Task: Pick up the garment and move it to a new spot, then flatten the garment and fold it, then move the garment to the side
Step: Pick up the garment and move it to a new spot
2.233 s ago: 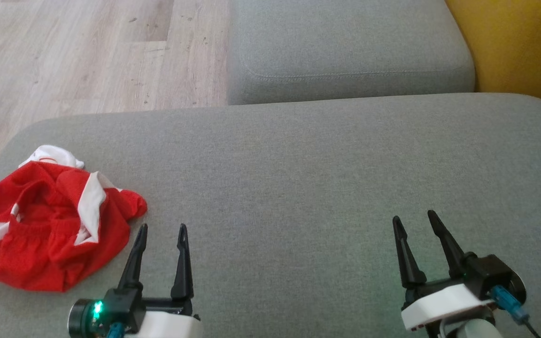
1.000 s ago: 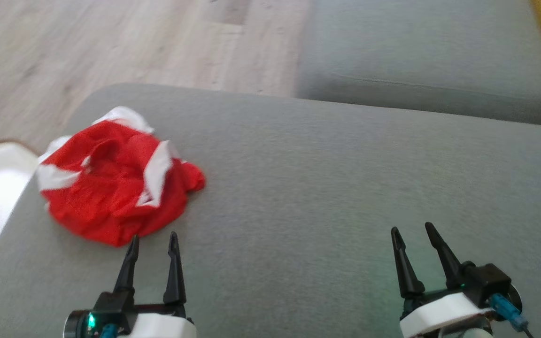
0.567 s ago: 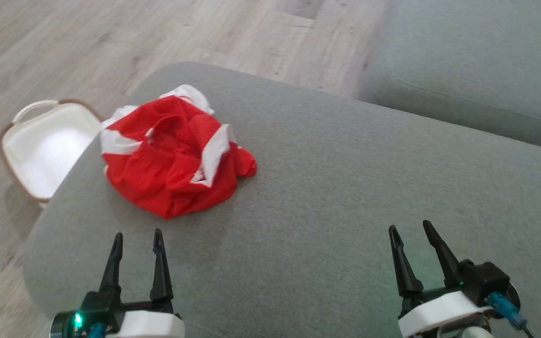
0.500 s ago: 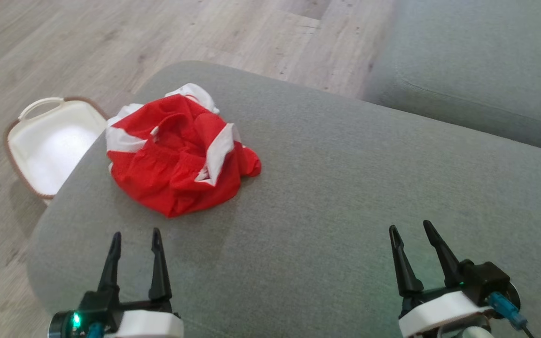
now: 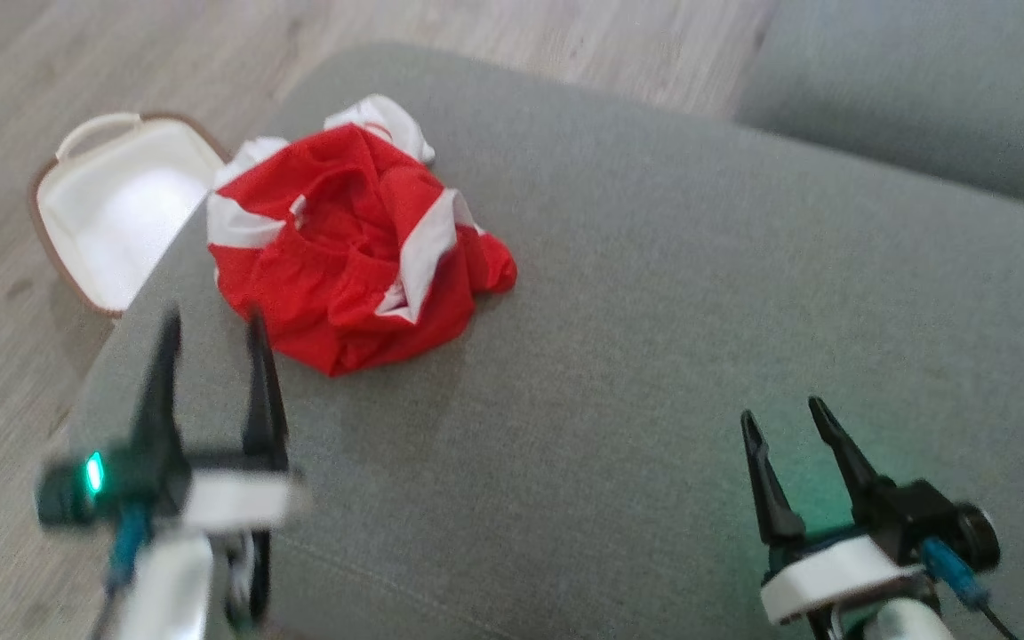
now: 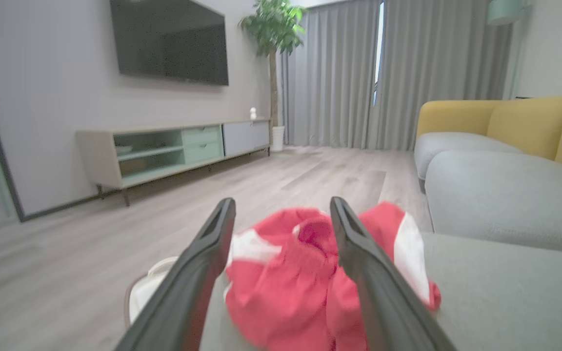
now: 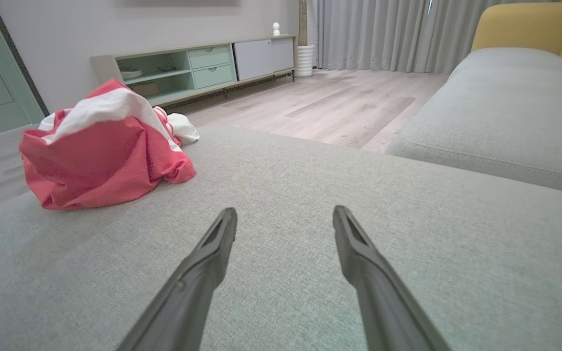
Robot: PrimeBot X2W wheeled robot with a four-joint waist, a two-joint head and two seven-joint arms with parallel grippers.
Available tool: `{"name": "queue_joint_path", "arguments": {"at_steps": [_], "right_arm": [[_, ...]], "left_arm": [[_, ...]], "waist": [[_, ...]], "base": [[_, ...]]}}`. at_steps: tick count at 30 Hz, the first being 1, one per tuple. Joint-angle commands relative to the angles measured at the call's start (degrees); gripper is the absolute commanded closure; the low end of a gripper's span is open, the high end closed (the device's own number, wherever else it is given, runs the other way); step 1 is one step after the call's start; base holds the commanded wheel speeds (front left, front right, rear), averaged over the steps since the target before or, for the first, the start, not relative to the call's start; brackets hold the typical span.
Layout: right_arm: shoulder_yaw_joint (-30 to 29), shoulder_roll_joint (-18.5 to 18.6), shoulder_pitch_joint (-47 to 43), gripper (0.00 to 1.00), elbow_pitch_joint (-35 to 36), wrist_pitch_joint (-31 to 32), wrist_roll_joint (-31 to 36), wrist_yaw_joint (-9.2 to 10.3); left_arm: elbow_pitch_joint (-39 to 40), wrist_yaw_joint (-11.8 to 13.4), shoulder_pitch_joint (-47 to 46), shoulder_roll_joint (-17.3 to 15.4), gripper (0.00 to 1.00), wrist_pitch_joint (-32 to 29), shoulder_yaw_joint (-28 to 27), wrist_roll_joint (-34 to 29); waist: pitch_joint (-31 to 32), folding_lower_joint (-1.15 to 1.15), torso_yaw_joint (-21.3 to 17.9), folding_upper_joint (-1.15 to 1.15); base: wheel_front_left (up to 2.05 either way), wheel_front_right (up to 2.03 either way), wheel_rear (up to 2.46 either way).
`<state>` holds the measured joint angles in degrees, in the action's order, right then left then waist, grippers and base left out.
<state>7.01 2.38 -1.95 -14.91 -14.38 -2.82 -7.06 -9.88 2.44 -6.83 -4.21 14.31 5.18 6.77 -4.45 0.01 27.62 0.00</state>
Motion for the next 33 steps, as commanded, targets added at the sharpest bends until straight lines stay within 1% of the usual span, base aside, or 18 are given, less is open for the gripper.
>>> {"name": "queue_joint_path", "arguments": {"at_steps": [1, 4, 7, 10, 13, 14, 17, 21, 23, 26, 27, 28, 33], "right_arm": [[1.11, 0.55, 3.63, 0.0, 1.93, -0.62, 1.47, -0.43], [1.04, 2.12, 4.97, 0.0, 2.06, -0.62, 3.49, -0.43], [1.16, 4.47, 6.11, 0.0, 2.49, -0.62, 4.27, -0.43], [1.0, 7.0, 7.13, 0.0, 3.24, -0.62, 4.64, -0.43], [0.66, 9.23, 7.69, 0.0, 3.95, -0.62, 4.86, -0.43], [0.66, 9.23, 7.69, 0.0, 3.95, -0.62, 4.86, -0.43], [0.41, 11.3, 7.73, 0.0, 4.74, -0.62, 5.08, -0.43], [-0.21, 13.24, 7.63, 0.0, 6.11, -0.62, 5.1, -0.43], [-0.33, 13.85, 7.68, 0.0, 6.8, -0.62, 5.05, -0.43], [-0.58, 14.16, 7.67, 0.0, 7.45, -0.62, 5.1, -0.43], [-0.65, 14.11, 7.63, 0.0, 7.59, -0.62, 5.11, -0.43], [-0.63, 14.02, 7.59, 0.0, 7.67, -0.62, 5.13, -0.43], [-0.38, 12.34, 7.44, 0.0, 7.57, -0.62, 4.98, -0.43]], "left_arm": [[2.13, -0.69, -6.34, -1.46, 0.0, 0.69, -2.26, -0.54], [-1.39, -3.68, -14.05, -2.48, 0.0, 0.65, -1.61, 0.04], [-7.29, -6.3, -22.26, -3.48, 0.0, -2.54, 0.16, 0.26], [-12.9, -7.32, -29.4, -3.45, 0.0, -6.57, 2.25, -0.22], [-18.66, -8.19, -34.6, -2.17, 0.0, -9.99, 4.2, 0.65], [-18.66, -8.19, -34.6, -2.17, 0.0, -9.99, 4.2, 0.65], [-24.4, -8.71, -38.2, -0.92, 0.0, -11.78, 5.56, 2.06], [-32.12, -8.98, -40.42, 0.34, 0.0, -12.88, 7.29, 3.74], [-36.0, -8.39, -41.09, 0.61, 0.0, -12.98, 7.94, 3.79], [-40.66, -6.71, -41.88, 0.77, 0.0, -10.94, 8.82, 2.99], [-42.03, -6.55, -42.05, 0.82, 0.6, -10.16, 9.0, 3.01], [-43.11, -6.36, -42.33, 0.85, 1.0, -8.9, 9.12, 2.97], [-46.04, -6.48, -43.83, 0.09, 1.0, -2.26, 9.57, 2.6]], "waist": [[-4.17, -0.01, 0.07, 0.0], [-7.75, -0.01, 0.12, 0.0], [-11.1, -0.01, 0.18, 0.0], [-14.23, -0.01, 0.27, 0.0], [-17.11, -0.01, 0.36, 0.0], [-17.11, -0.01, 0.36, 0.0], [-19.63, -0.01, 0.39, 0.0], [-22.12, -0.01, -0.06, 0.0], [-22.91, -0.01, -0.42, 0.0], [-23.46, -0.01, -0.94, 0.0], [-23.48, -0.01, -1.09, 0.0], [-23.38, -0.01, -1.27, 0.0], [-20.44, -0.01, -2.5, 0.0]], "base": [[0.0, 0.0, 0.0], [0.0, 0.0, 0.0], [0.0, 0.0, 0.0], [0.0, 0.0, 0.0], [0.0, 0.0, 0.0], [0.0, 0.0, 0.0], [0.0, 0.0, 0.0], [0.0, 0.0, 0.0], [0.0, 0.0, 0.0], [0.0, 0.0, 0.0], [0.0, 0.0, 0.0], [0.0, 0.0, 0.0], [0.0, 0.0, 0.0]]}}
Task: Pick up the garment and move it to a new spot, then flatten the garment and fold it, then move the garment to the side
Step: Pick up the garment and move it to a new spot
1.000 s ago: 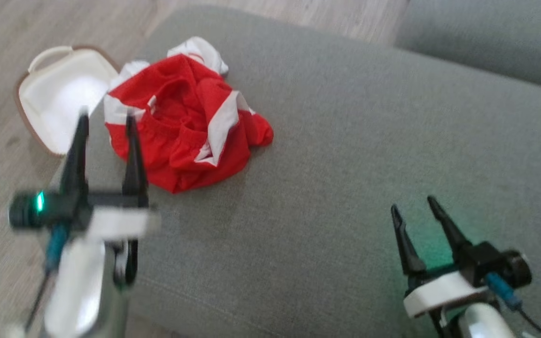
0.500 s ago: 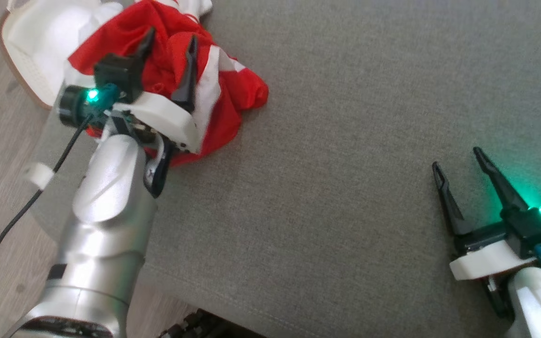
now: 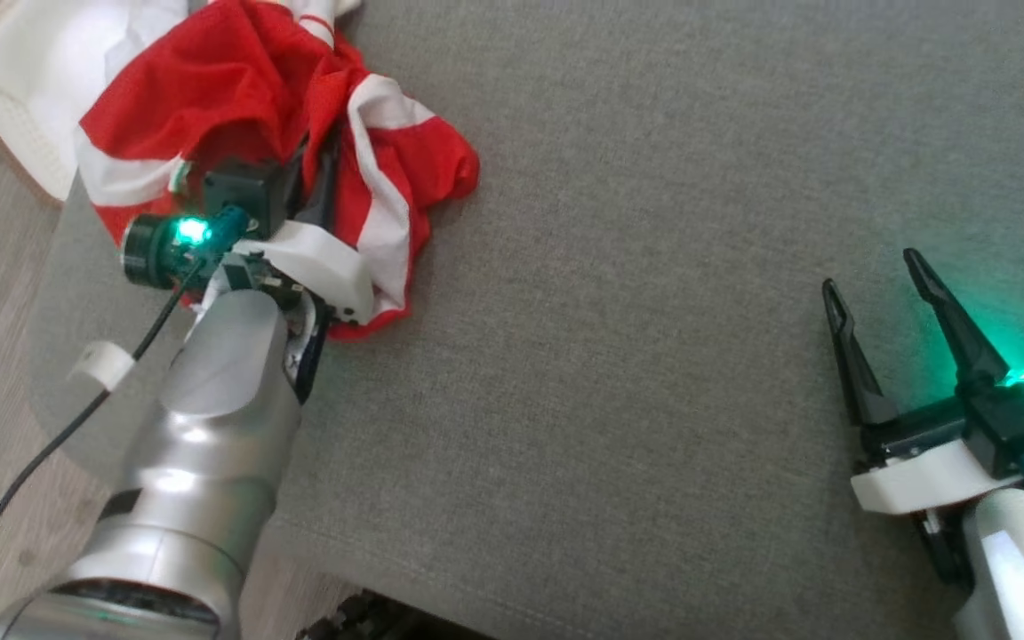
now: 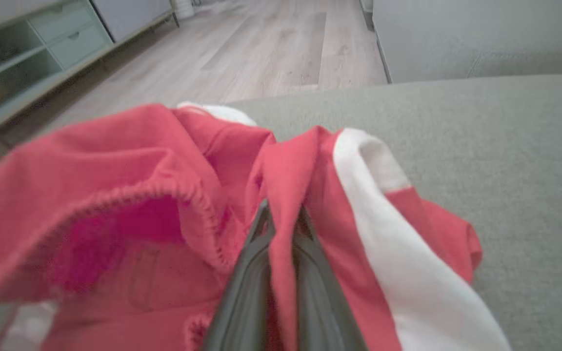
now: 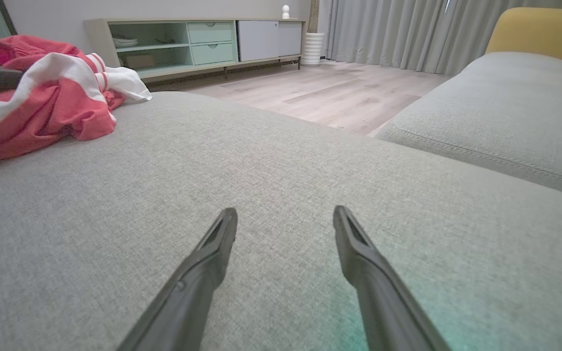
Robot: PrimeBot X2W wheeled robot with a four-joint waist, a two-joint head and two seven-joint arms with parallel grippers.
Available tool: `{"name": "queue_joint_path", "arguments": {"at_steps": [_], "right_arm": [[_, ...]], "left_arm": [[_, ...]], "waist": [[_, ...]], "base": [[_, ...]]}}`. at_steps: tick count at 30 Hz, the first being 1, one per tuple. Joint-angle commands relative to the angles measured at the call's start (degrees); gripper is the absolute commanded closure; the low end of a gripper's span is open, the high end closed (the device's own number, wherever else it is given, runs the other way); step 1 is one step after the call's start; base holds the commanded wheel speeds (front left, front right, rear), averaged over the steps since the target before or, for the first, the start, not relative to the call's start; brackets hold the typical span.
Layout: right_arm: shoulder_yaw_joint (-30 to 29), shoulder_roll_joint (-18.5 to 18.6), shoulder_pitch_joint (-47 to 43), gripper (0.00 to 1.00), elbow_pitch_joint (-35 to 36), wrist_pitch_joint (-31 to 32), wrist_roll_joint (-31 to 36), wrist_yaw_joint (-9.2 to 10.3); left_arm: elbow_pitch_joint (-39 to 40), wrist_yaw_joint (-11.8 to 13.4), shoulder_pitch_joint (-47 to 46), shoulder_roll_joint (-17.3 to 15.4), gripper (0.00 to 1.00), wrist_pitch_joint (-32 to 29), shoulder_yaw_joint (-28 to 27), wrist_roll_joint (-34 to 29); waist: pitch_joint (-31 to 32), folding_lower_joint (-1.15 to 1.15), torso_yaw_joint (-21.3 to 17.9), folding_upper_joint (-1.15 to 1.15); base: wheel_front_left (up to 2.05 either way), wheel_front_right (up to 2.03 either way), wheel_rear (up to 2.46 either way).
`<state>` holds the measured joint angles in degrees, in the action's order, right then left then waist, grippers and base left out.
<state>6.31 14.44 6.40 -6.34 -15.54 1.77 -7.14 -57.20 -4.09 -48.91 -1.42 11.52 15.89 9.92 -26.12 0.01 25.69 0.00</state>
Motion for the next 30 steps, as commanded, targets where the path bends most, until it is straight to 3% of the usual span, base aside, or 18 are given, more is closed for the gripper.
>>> {"name": "queue_joint_path", "arguments": {"at_steps": [1, 10, 15, 23, 30], "right_arm": [[0.53, -0.25, -0.91, 0.0, -1.14, 0.54, 0.27, -0.35], [2.02, -7.42, -1.28, 0.0, -2.85, 0.54, -1.44, -0.35], [1.74, -10.39, -3.86, 0.0, -2.26, 0.54, -2.54, -0.35], [2.53, -11.5, -3.89, 0.0, -0.94, 0.54, -4.25, -0.35], [4.59, -11.54, -2.54, 0.0, 0.32, 0.54, -8.01, -0.35]], "left_arm": [[1.48, 0.15, -2.14, -3.2, 1.0, 1.4, -1.12, -0.73], [11.37, -0.68, -3.74, -9.61, 1.0, 3.25, 0.26, -3.09], [24.15, -1.98, -3.35, -12.58, 1.0, -1.65, 1.8, -2.86], [41.73, -2.86, -1.39, -13.61, 1.0, -11.43, 4.53, 0.04], [43.79, -3.06, 1.23, -11.7, 1.0, -13.66, 8.28, 1.56]], "waist": [[2.19, -0.01, -0.93, 0.0], [15.46, -0.01, -8.42, 0.0], [21.69, -0.01, -16.43, 0.0], [22.78, -0.01, -28.4, 0.0], [19.64, -0.01, -36.52, 0.0]], "base": [[0.0, 0.0, 0.0], [0.0, 0.0, 0.0], [0.0, 0.0, 0.0], [0.0, 0.0, 0.0], [0.0, 0.0, 0.0]]}}
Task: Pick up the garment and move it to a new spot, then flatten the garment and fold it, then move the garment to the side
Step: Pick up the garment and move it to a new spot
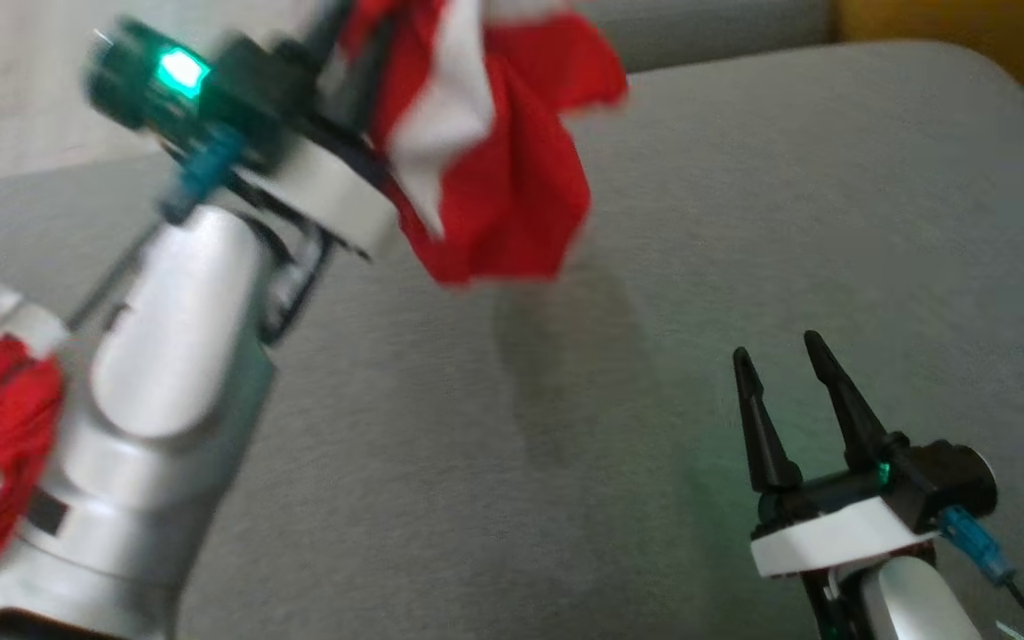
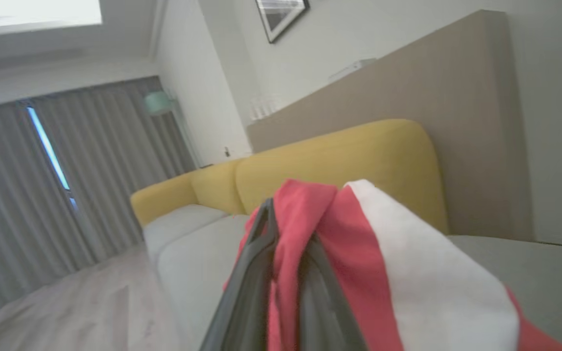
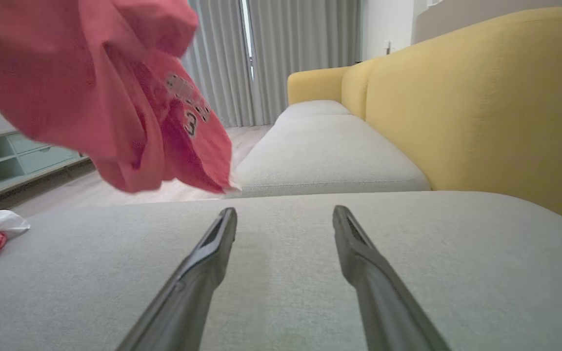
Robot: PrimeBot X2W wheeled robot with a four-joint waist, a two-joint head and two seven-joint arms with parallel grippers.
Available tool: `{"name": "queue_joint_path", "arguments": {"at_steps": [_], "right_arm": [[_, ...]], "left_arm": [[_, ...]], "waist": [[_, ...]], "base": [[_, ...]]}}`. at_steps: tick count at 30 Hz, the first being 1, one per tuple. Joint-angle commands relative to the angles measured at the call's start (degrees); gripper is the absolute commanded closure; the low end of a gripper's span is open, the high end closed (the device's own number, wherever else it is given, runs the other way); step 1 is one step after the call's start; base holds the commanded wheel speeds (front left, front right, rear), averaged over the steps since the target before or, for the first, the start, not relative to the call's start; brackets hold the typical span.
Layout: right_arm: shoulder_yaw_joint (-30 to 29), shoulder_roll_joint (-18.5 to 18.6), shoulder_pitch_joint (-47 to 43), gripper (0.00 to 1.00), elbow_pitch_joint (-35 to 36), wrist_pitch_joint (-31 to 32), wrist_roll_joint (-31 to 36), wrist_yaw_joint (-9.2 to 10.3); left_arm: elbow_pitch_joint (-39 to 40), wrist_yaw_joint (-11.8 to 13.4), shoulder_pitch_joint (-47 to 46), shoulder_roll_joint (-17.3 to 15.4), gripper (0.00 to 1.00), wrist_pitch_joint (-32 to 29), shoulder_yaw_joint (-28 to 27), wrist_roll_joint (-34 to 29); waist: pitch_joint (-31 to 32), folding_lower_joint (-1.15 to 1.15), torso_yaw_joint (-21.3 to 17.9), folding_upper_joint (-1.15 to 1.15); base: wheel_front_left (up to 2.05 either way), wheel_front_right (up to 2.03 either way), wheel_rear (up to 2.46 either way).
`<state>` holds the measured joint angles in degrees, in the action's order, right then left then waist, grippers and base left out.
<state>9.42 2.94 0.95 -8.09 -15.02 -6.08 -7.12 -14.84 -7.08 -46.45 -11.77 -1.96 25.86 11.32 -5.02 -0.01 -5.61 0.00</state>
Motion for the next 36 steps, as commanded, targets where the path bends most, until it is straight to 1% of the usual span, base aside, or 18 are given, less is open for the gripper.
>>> {"name": "queue_joint_path", "arguments": {"at_steps": [1, 4, 7, 12, 13, 14, 16, 18, 21, 23, 25, 28, 31, 36], "right_arm": [[1.86, -0.04, 3.25, 0.0, 2.17, 0.02, -0.58, -0.36], [2.98, -0.05, 4.43, 0.0, 2.36, 0.02, -1.9, -0.36], [3.94, -0.05, 5.47, 0.0, 2.57, 0.02, -3.34, -0.36], [3.97, -0.05, 6.19, 0.0, 2.75, 0.02, -6.06, -0.36], [3.9, -0.05, 6.25, 0.0, 2.76, 0.02, -6.15, -0.36], [3.78, -0.05, 6.27, 0.0, 2.79, 0.02, -6.22, -0.36], [3.15, -0.06, 6.11, 0.0, 2.81, 0.02, -6.17, -0.36], [2.62, -0.06, 5.87, 0.0, 2.62, 0.02, -5.87, -0.36], [1.85, -0.06, 5.11, 0.0, 2.23, 0.02, -5.19, -0.36], [1.07, -0.06, 4.29, 0.0, 1.88, 0.02, -4.53, -0.36], [0.42, -0.06, 3.48, 0.0, 1.5, 0.02, -3.8, -0.36], [-0.54, -0.06, 2.16, 0.0, 0.8, 0.02, -2.81, -0.36], [-1.4, -0.06, 0.91, 0.0, -0.01, 0.02, -1.93, -0.36], [-2.41, -0.06, -1.35, 0.0, -0.8, 0.02, -1.2, -0.36]], "left_arm": [[0.55, -0.1, -0.51, -0.75, 1.0, -0.21, -0.76, 0.36], [-3.74, -0.15, 1.77, 1.22, 1.0, 1.02, 2.1, 0.39], [-8.83, 0.68, 3.48, 3.47, 1.0, 6.22, 4.32, -0.94], [-19.68, 3.64, 5.54, 7.2, 1.0, 14.25, 6.83, -1.74], [-21.68, 3.96, 5.64, 7.67, 0.52, 15.04, 7.6, -1.9], [-23.15, 4.32, 5.72, 8.08, 0.0, 15.73, 8.25, -1.86], [-24.63, 4.92, 5.86, 8.61, 0.0, 16.55, 9.47, -1.33], [-23.99, 5.65, 6.23, 8.81, 0.0, 16.86, 10.55, -0.41], [-17.67, 8.04, 8.75, 8.86, 0.0, 16.92, 11.85, 2.68], [-13.65, 9.9, 11.24, 8.87, 0.0, 16.93, 12.28, 4.03], [-10.74, 11.19, 13.85, 8.88, 0.0, 16.94, 12.25, 4.67], [-7.86, 12.41, 17.88, 8.88, 0.0, 16.95, 11.2, 4.82], [-5.22, 13.17, 22.15, 8.74, 0.0, 16.95, 8.99, 4.38], [0.12, 14.99, 30.95, 7.07, 0.0, 16.95, 2.97, 3.5]], "waist": [[-2.27, 0.01, -6.42, 0.0], [-4.63, 0.01, -9.74, 0.0], [-7.2, 0.01, -12.69, 0.0], [-9.94, 0.01, -15.14, 0.0], [-10.23, 0.01, -15.24, 0.0], [-10.37, 0.01, -15.22, 0.0], [-10.34, 0.01, -14.58, 0.0], [-9.8, 0.01, -13.25, 0.0], [-8.02, 0.01, -10.22, 0.0], [-6.41, 0.01, -7.45, 0.0], [-4.72, 0.01, -4.62, 0.0], [-1.93, 0.01, -0.23, 0.0], [0.5, 0.01, 3.57, 0.0], [3.67, 0.01, 8.1, 0.0]], "base": [[0.0, 0.0, 0.0], [0.0, 0.0, 0.0], [0.0, 0.0, 0.0], [0.0, 0.0, 0.0], [0.0, 0.0, 0.0], [0.0, 0.0, 0.0], [0.0, 0.0, 0.0], [0.0, 0.0, 0.0], [0.0, 0.0, 0.0], [0.0, 0.0, 0.0], [0.0, 0.0, 0.0], [0.0, 0.0, 0.0], [0.0, 0.0, 0.0], [0.0, 0.0, 0.0]]}}
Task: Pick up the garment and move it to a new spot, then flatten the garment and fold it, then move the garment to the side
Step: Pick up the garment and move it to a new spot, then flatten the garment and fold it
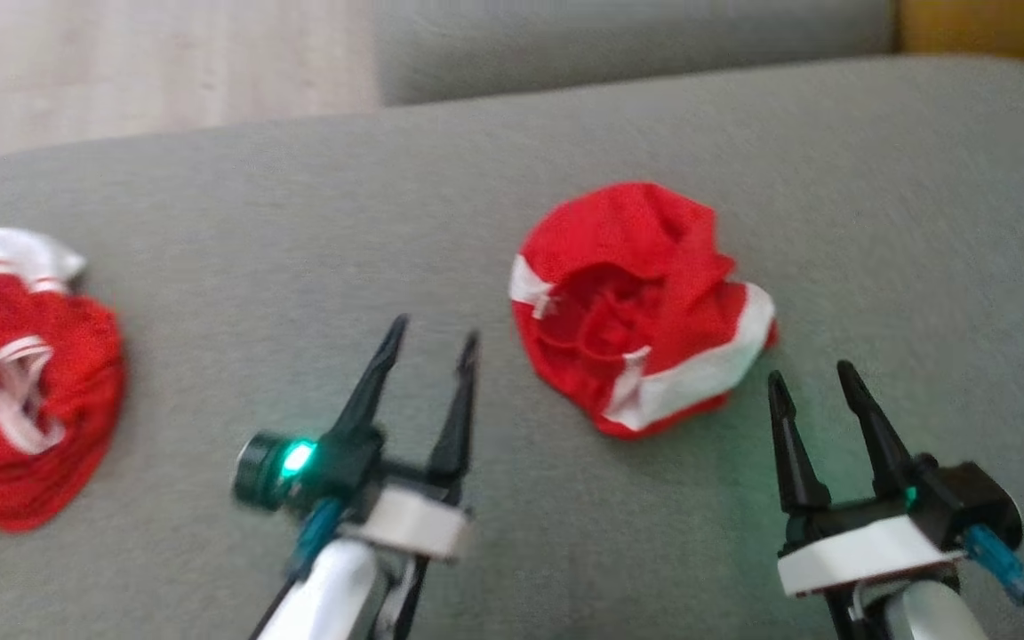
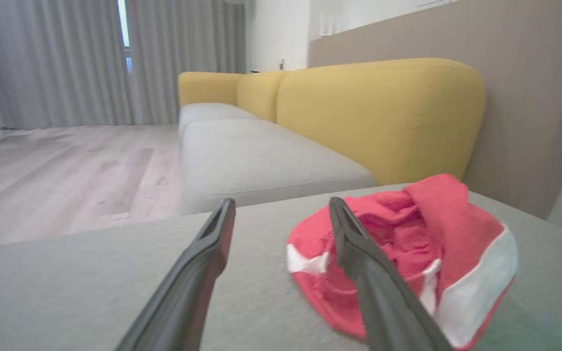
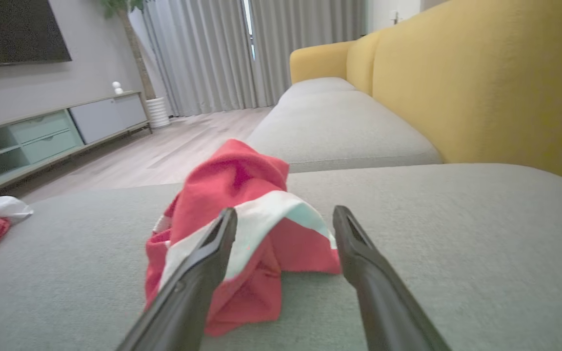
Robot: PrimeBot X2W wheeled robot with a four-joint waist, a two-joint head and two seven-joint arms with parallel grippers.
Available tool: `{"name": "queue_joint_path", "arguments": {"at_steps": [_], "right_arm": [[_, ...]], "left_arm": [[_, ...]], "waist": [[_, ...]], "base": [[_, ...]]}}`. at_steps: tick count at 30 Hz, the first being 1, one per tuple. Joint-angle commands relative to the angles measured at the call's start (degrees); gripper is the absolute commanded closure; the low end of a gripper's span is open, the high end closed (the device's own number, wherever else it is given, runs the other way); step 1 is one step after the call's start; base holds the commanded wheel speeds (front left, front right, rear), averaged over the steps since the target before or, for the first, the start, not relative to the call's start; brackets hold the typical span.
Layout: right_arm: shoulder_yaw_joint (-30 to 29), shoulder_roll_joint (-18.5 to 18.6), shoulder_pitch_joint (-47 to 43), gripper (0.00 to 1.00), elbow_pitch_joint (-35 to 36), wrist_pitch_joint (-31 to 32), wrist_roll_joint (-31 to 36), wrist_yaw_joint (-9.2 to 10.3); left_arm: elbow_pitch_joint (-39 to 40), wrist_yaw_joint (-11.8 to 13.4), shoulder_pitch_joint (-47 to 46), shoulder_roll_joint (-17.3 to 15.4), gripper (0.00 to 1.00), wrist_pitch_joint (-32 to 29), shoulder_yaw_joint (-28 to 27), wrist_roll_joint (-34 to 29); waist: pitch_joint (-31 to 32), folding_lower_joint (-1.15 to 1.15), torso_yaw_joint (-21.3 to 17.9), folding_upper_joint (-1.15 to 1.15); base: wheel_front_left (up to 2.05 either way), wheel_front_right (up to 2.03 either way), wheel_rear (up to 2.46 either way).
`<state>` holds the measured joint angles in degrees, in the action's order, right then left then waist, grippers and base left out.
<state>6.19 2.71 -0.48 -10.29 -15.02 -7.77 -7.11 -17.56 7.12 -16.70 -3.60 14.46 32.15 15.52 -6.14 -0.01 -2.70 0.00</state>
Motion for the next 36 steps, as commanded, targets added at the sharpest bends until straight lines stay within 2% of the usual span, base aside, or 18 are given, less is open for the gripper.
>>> {"name": "queue_joint_path", "arguments": {"at_steps": [1, 7, 12, 17, 27, 36], "right_arm": [[0.55, 0.17, -0.48, 0.0, 1.31, 0.02, 0.57, -0.37], [-1.08, 0.17, -3.41, 0.0, 1.41, 0.02, 0.6, -0.37], [-1.73, 0.17, -5.88, 0.0, 1.99, 0.02, 0.35, -0.37], [-1.76, 0.17, -6.73, 0.0, 2.28, 0.02, 0.08, -0.37], [-2.09, 0.17, -6.98, 0.0, 2.55, 0.02, -0.14, -0.37], [-1.78, 0.17, -6.82, 0.0, 2.85, 0.02, -1.03, -0.37]], "left_arm": [[3.99, 1.14, 3.09, -1.33, 0.0, 0.53, -4.66, -0.88], [10.46, 2.34, 12.25, -1.48, 0.0, 0.53, -11.57, -1.95], [13.03, 0.5, 19.37, -0.71, 0.0, 0.53, -15.08, -2.78], [13.39, -0.77, 21.97, -0.03, 0.0, 0.53, -17.35, -4.13], [13.03, -2.96, 22.52, 0.55, 0.0, 0.53, -18.55, -6.5], [13.06, -2.73, 22.94, 0.7, 0.0, 0.53, -18.34, -6.06]], "waist": [[5.3, 0.01, 5.83, 0.0], [7.37, 0.01, 7.66, 0.0], [8.54, 0.01, 8.18, 0.0], [9.32, 0.01, 8.13, 0.0], [10.03, 0.01, 8.32, 0.0], [10.2, 0.01, 8.02, 0.0]], "base": [[0.0, 0.0, 0.0], [0.0, 0.0, 0.0], [0.0, 0.0, 0.0], [0.0, 0.0, 0.0], [0.0, 0.0, 0.0], [0.0, 0.0, 0.0]]}}
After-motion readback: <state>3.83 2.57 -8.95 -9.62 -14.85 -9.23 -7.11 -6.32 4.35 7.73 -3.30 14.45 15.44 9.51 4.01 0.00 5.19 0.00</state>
